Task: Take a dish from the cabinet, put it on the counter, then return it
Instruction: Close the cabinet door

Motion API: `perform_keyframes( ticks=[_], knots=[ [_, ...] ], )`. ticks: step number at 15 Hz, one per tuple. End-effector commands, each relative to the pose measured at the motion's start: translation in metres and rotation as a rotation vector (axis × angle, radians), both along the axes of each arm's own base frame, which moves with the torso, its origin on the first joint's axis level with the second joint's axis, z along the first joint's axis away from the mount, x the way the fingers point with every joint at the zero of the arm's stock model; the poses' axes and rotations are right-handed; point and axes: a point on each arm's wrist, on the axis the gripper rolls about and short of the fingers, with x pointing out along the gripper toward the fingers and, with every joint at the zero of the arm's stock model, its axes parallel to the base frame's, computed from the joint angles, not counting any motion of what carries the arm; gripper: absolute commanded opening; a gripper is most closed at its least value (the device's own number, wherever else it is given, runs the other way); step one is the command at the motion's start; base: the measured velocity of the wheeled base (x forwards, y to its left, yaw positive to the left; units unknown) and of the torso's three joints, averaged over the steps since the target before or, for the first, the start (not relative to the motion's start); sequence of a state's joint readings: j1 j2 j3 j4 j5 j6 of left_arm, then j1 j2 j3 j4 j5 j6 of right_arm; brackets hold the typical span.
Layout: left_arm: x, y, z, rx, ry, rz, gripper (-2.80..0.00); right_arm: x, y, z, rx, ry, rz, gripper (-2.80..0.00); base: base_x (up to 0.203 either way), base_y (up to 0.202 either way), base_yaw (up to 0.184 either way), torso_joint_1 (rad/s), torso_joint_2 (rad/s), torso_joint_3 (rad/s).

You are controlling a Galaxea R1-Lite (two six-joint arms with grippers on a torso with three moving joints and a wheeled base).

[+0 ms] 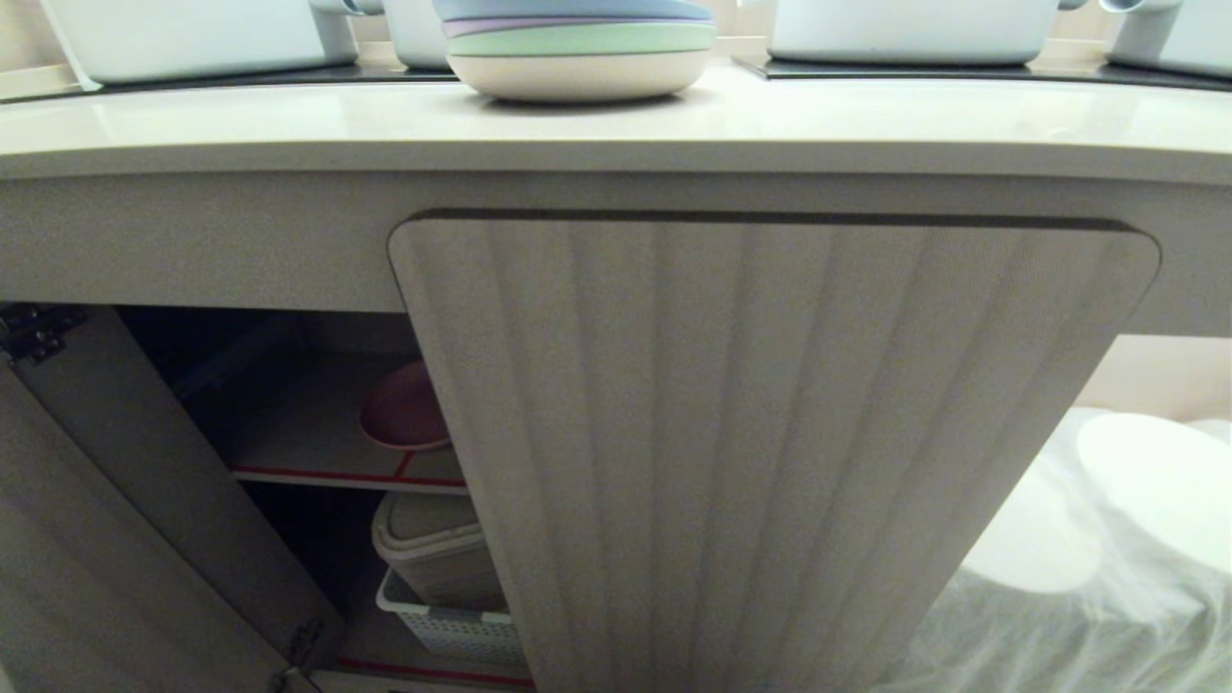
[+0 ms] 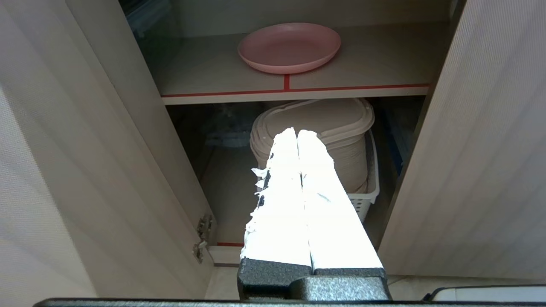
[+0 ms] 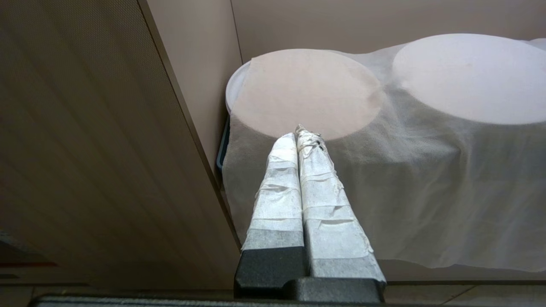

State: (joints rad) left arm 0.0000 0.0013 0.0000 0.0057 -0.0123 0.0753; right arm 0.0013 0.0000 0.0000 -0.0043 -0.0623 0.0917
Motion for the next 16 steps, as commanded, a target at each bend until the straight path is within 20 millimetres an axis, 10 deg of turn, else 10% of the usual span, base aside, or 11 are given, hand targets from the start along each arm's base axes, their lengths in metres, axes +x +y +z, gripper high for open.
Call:
perform_keyframes(
  ticks=[1,16],
  knots=[
    [0.0,0.0,-0.0002,0.003,0.002,-0.001,-2.8,0.0,0.0,0.0,0.0,0.0,0.0,-2.8,0.0,0.0,0.0,0.0,0.0,0.0],
    [0.0,0.0,-0.0003,-0.008,0.004,0.002,-2.8,0.0,0.0,0.0002,0.0,-0.002,0.0,-2.8,0.0,0.0,0.0,0.0,0.0,0.0]
  ],
)
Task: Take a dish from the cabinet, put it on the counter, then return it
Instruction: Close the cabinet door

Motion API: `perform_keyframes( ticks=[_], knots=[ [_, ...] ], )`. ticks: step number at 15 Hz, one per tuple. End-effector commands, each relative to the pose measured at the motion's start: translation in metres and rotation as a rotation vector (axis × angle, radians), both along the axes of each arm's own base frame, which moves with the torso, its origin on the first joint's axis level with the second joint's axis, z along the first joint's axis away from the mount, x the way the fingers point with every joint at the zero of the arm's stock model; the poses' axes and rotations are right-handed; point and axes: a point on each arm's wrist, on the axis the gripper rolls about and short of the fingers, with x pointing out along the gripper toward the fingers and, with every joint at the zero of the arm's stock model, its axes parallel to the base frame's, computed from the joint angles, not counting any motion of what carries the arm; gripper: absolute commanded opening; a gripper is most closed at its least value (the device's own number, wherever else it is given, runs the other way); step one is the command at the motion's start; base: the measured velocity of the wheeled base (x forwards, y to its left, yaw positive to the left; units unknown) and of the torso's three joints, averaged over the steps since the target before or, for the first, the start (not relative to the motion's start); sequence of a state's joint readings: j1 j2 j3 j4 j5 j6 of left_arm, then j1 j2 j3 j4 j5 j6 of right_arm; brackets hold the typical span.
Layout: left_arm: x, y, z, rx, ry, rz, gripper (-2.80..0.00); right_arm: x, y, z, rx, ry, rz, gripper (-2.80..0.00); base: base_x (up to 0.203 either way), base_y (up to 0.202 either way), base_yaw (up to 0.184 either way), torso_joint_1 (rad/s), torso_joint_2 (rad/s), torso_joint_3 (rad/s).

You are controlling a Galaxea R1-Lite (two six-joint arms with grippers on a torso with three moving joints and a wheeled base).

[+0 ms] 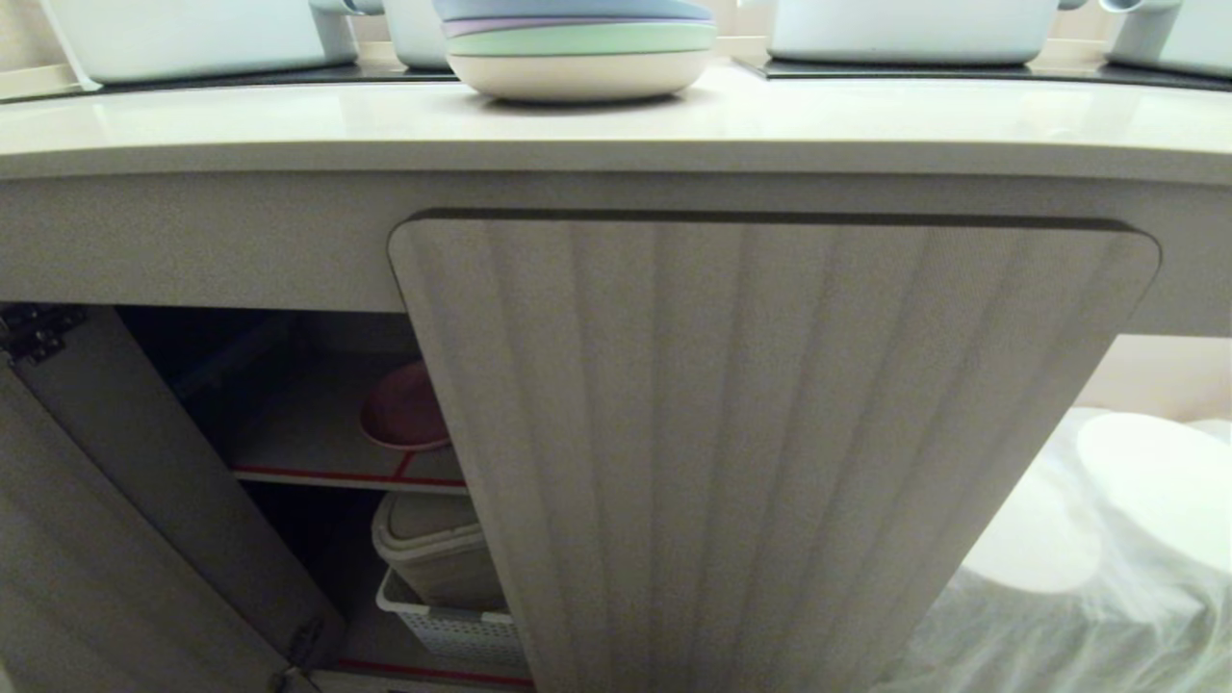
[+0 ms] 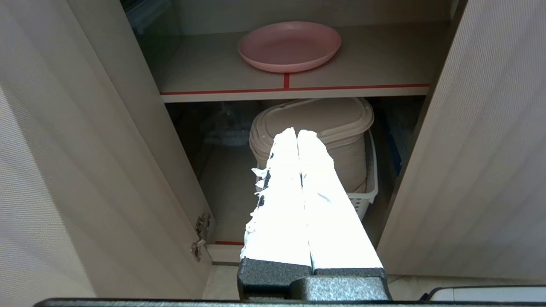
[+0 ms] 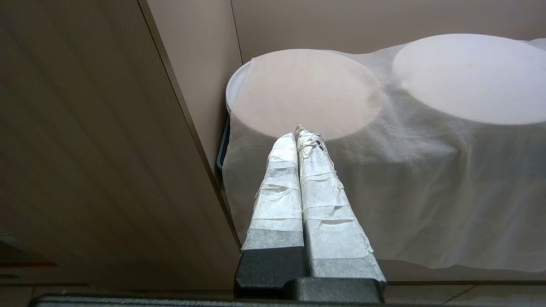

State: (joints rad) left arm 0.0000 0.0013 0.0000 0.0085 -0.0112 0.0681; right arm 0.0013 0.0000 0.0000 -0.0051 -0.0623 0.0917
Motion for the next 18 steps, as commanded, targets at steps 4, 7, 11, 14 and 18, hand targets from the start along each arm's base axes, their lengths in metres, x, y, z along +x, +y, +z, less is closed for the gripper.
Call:
perform_keyframes(
  ticks=[4,7,11,14,18],
  knots=[
    [0.0,0.0,-0.0001,0.001,0.001,-0.001,-2.8,0.0,0.0,-0.0001,0.0,0.0,0.0,-2.8,-0.116,0.0,-0.001,0.0,0.0,0.003],
    [0.0,0.0,-0.0001,-0.001,0.001,-0.001,-2.8,0.0,0.0,0.0,0.0,0.0,0.0,-2.8,-0.192,0.0,-0.002,0.004,0.0,0.004],
    [0.0,0.0,-0.0001,-0.001,0.001,-0.001,-2.8,0.0,0.0,0.0001,0.0,-0.001,0.0,-2.8,-0.193,0.0,0.0,0.0,0.0,0.002],
    [0.0,0.0,-0.0001,-0.008,0.001,0.001,-2.8,0.0,0.0,0.0001,0.0,-0.001,0.0,-2.8,-0.192,0.0,0.002,0.003,0.0,0.002],
    [0.0,0.0,-0.0001,-0.008,0.001,0.002,-2.8,0.0,0.0,-0.0001,0.0,0.0,0.0,-2.8,-0.193,0.0,0.001,0.003,0.0,0.004]
  ],
)
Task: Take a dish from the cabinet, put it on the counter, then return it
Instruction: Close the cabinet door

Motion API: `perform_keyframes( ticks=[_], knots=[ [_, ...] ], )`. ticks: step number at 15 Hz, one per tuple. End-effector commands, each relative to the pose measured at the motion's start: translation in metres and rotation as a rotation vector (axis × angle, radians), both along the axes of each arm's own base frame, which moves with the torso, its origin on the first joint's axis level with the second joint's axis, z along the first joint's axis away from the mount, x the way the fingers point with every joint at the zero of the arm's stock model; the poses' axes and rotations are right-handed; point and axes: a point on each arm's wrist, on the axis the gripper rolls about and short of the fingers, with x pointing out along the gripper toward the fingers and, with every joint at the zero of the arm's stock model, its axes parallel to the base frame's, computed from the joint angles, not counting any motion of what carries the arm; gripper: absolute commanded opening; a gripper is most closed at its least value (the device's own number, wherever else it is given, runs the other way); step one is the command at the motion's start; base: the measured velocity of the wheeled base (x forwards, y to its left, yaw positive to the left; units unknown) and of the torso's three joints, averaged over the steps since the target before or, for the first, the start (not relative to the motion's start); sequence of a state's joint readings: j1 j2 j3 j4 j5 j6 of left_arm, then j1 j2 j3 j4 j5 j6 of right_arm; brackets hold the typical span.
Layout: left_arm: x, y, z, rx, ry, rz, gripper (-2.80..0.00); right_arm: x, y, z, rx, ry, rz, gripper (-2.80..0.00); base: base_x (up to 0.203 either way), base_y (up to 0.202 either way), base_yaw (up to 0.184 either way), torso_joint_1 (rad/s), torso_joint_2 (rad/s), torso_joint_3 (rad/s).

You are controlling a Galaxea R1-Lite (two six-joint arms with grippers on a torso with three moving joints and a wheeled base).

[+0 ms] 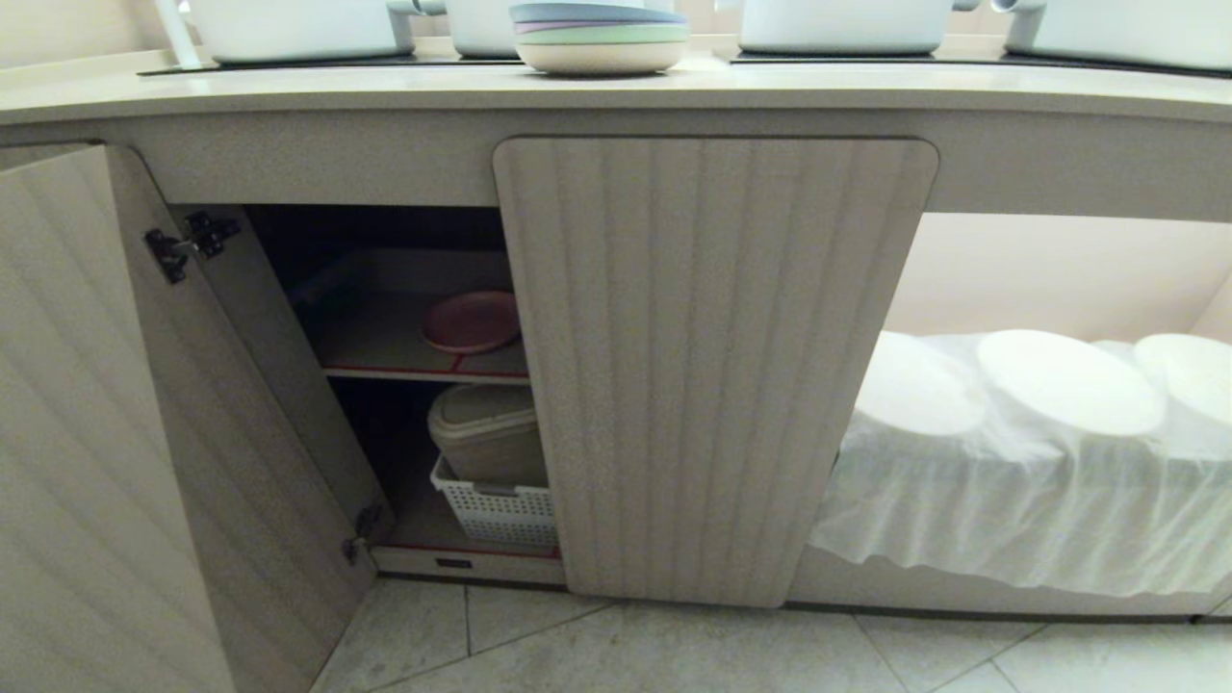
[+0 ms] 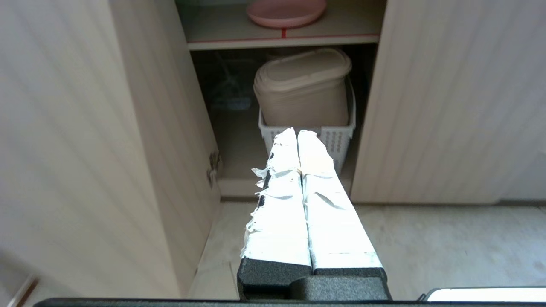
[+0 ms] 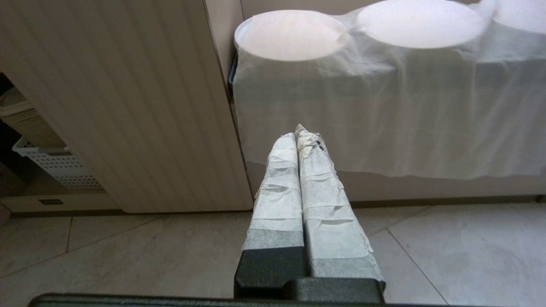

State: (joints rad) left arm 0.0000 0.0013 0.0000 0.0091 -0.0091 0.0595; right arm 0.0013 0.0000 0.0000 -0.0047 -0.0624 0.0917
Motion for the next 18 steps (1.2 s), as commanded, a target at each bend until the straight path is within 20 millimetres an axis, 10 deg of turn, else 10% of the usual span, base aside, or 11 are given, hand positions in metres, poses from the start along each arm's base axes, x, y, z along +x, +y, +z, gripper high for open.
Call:
perform_keyframes(
  ticks=[1,18],
  knots=[
    [0.0,0.0,0.0,0.002,0.0,-0.001,-2.8,0.0,0.0,0.0,0.0,0.0,0.0,-2.8,-0.191,0.0,-0.002,0.002,0.0,0.002],
    [0.0,0.0,-0.0002,0.005,0.002,-0.002,-2.8,0.0,0.0,0.0001,0.0,-0.001,0.0,-2.8,-0.072,0.0,0.0,0.002,0.0,0.001]
  ],
)
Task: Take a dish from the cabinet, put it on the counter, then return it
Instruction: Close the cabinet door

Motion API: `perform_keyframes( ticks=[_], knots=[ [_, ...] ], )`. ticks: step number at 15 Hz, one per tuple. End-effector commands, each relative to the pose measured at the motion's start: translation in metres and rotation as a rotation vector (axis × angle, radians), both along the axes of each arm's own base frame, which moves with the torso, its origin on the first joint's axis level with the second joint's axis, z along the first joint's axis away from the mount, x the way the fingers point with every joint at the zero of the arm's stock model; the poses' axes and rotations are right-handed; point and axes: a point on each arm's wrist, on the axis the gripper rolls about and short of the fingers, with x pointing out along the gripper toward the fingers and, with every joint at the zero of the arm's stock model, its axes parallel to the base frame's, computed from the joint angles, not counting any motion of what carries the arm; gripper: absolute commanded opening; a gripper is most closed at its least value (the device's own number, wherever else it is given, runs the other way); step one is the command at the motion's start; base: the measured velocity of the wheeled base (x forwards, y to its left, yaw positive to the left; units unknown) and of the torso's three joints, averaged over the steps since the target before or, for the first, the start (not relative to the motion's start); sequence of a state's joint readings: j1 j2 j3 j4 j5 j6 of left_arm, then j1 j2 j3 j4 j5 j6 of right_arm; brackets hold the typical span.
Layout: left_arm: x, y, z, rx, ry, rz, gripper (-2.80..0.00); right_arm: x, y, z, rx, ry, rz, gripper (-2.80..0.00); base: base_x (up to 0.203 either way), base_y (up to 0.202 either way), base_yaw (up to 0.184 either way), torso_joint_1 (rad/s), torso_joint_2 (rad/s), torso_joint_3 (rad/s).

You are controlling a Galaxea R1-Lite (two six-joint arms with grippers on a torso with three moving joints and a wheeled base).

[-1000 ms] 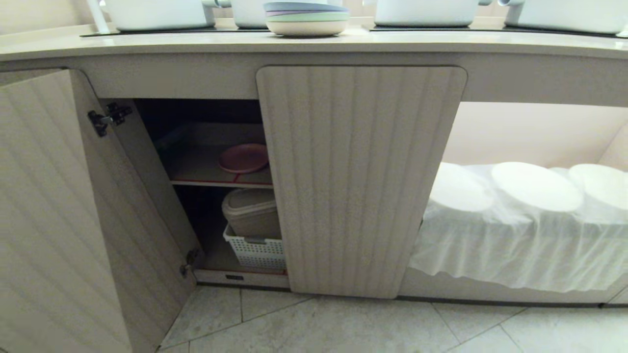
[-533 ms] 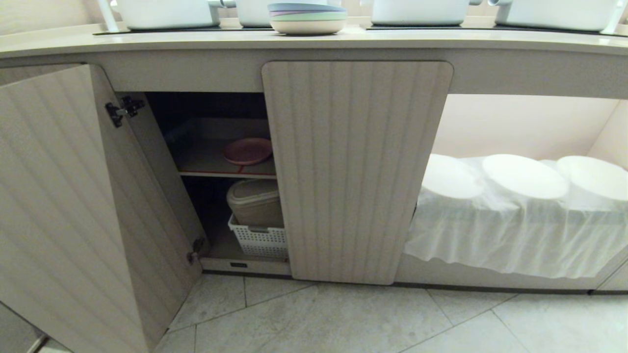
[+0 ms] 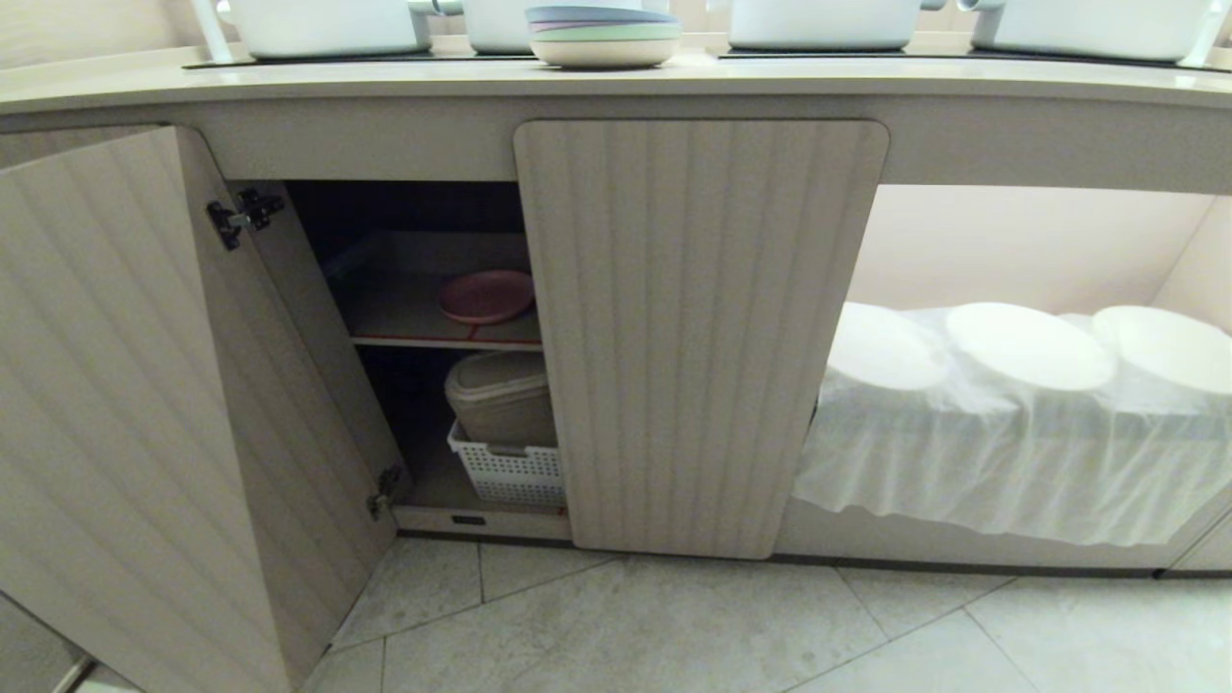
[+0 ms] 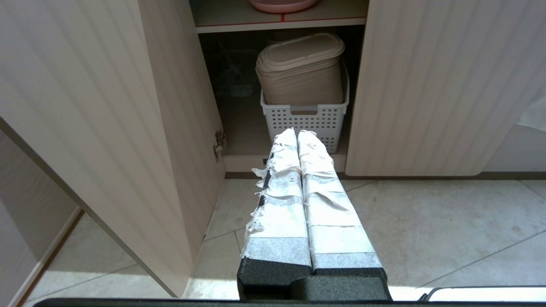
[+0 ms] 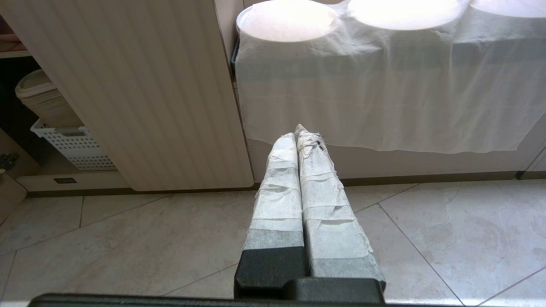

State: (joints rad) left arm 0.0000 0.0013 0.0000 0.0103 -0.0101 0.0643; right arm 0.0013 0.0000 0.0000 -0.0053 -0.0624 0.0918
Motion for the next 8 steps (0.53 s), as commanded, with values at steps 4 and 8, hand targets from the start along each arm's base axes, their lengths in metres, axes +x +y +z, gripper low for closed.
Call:
perform_keyframes(
  ticks=[4,8],
  knots=[
    [0.0,0.0,0.0001,0.002,-0.001,-0.001,-2.8,0.0,0.0,0.0001,0.0,-0.001,0.0,-2.8,0.0,0.0,0.0,0.0,0.0,0.0],
    [0.0,0.0,0.0,0.003,0.001,-0.001,-2.8,0.0,0.0,0.0001,0.0,-0.001,0.0,-2.8,0.0,0.0,0.0,0.0,0.0,0.0]
  ],
)
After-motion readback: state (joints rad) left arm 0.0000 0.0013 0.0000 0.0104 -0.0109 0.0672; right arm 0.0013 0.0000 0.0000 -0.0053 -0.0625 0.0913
